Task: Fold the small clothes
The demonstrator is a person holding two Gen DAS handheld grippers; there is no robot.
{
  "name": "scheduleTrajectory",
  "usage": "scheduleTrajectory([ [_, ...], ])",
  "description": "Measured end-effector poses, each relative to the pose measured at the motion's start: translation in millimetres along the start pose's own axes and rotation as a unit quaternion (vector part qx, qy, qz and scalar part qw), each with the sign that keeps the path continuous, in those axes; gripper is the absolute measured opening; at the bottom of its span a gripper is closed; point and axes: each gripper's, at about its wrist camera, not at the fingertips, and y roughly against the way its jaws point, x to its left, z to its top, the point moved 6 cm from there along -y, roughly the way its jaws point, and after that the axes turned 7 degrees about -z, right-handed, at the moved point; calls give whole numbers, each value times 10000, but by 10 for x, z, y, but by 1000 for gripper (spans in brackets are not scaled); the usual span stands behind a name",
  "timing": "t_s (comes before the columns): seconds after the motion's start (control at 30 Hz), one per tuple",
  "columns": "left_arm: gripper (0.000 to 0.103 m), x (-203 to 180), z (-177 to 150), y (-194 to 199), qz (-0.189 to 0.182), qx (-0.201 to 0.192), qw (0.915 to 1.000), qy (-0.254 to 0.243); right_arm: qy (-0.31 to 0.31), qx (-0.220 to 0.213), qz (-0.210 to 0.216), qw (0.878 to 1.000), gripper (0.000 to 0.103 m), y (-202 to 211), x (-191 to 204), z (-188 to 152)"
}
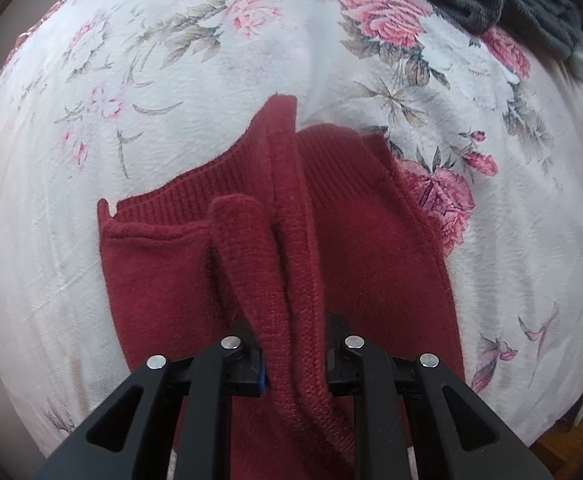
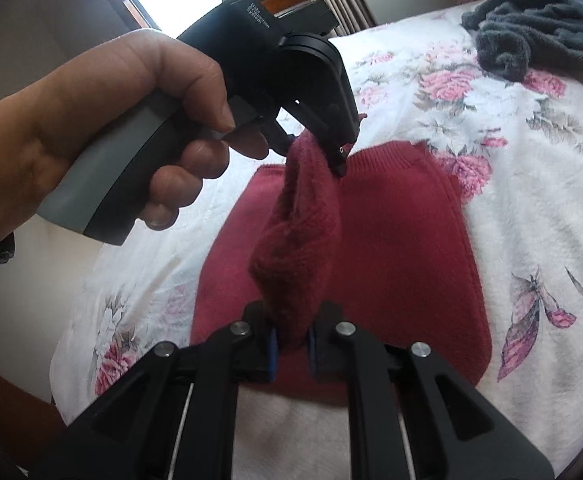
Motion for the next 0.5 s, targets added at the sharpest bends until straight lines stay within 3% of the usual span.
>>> scheduleTrajectory([
  [0.27, 17, -137, 50, -100, 378, 61, 9993, -22, -3, 252, 377, 9990, 9, 0, -157, -42],
  [0.5, 17, -256, 37, -91, 688, -136, 9975, 102, -5, 438, 637, 9970, 9, 7, -260, -85],
])
